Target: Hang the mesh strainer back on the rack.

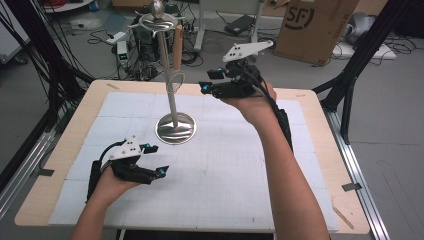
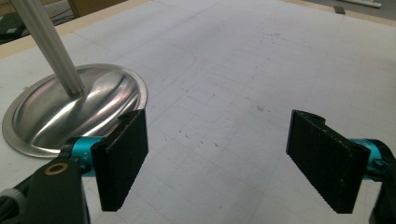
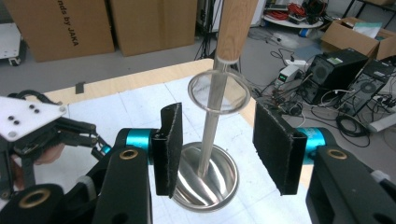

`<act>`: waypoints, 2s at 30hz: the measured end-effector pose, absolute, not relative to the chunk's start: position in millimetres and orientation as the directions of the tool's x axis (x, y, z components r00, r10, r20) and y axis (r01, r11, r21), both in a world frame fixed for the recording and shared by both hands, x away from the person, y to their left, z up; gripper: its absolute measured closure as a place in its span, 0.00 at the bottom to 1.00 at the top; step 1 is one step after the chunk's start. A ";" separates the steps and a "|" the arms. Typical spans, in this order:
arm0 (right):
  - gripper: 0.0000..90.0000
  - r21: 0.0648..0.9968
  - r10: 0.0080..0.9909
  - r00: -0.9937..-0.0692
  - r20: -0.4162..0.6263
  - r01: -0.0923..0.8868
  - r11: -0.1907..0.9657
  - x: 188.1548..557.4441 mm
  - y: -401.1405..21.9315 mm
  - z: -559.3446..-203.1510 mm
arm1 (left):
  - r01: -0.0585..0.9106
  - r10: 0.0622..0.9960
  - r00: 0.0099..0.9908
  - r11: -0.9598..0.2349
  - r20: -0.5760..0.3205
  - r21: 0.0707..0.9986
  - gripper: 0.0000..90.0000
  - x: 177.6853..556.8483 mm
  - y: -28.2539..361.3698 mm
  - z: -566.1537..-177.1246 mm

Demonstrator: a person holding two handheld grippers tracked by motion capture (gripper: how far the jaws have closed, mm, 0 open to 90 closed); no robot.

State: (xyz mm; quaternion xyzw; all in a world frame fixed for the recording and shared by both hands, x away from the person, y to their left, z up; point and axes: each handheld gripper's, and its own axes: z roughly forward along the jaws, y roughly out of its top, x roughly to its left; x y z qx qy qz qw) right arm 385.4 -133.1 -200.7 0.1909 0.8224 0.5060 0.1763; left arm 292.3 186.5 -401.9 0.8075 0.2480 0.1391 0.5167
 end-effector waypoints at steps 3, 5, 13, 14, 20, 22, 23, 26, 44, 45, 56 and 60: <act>0.57 0.900 0.492 -0.864 -0.108 0.125 0.417 382.2 -139.4 -204.8 | 0.258 0.544 0.838 -0.342 -0.033 0.904 0.24 292.6 186.8 -402.1; 0.56 0.902 0.492 -0.865 -0.097 0.133 0.411 378.7 -143.0 -207.5 | 0.260 0.544 0.838 -0.339 -0.037 0.904 0.24 292.3 187.0 -402.0; 0.54 0.908 0.493 -0.865 -0.097 0.126 0.401 370.2 -158.0 -218.5 | 0.258 0.543 0.839 -0.344 -0.033 0.903 0.24 292.3 186.5 -402.3; 0.54 0.906 0.499 -0.863 -0.082 0.144 0.398 367.7 -159.7 -219.8 | 0.259 0.543 0.839 -0.343 -0.034 0.903 0.24 292.3 186.5 -402.3; 0.52 0.911 0.499 -0.863 -0.078 0.142 0.388 361.6 -170.5 -229.4 | 0.262 0.546 0.837 -0.340 -0.037 0.903 0.24 292.2 186.7 -402.5; 0.51 0.911 0.502 -0.862 -0.074 0.146 0.385 359.6 -175.1 -233.7 | 0.260 0.545 0.838 -0.344 -0.033 0.902 0.24 292.2 186.7 -402.3; 0.51 0.915 0.502 -0.860 -0.089 0.129 0.383 359.9 -177.4 -235.8 | 0.258 0.544 0.838 -0.346 -0.032 0.902 0.24 292.2 186.8 -402.2; 0.50 0.917 0.508 -0.858 -0.079 0.137 0.375 356.7 -183.5 -242.2 | 0.259 0.545 0.838 -0.343 -0.034 0.903 0.24 292.0 186.4 -402.3; 0.44 0.930 0.533 -0.845 -0.045 0.159 0.330 331.9 -220.1 -286.4 | 0.254 0.552 0.834 -0.336 -0.029 0.907 0.24 291.6 187.8 -401.6; 0.43 0.933 0.534 -0.845 -0.039 0.160 0.322 330.2 -221.8 -288.9 | 0.250 0.552 0.834 -0.336 -0.026 0.908 0.24 291.7 188.4 -401.1; 0.40 0.930 0.558 -0.829 -0.030 0.182 0.320 313.7 -239.8 -315.8 | 0.249 0.556 0.831 -0.328 -0.027 0.911 0.23 291.3 190.0 -400.6; 0.38 0.929 0.566 -0.825 -0.016 0.197 0.314 307.5 -246.2 -329.8 | 0.251 0.556 0.830 -0.323 -0.032 0.912 0.23 291.0 190.5 -400.4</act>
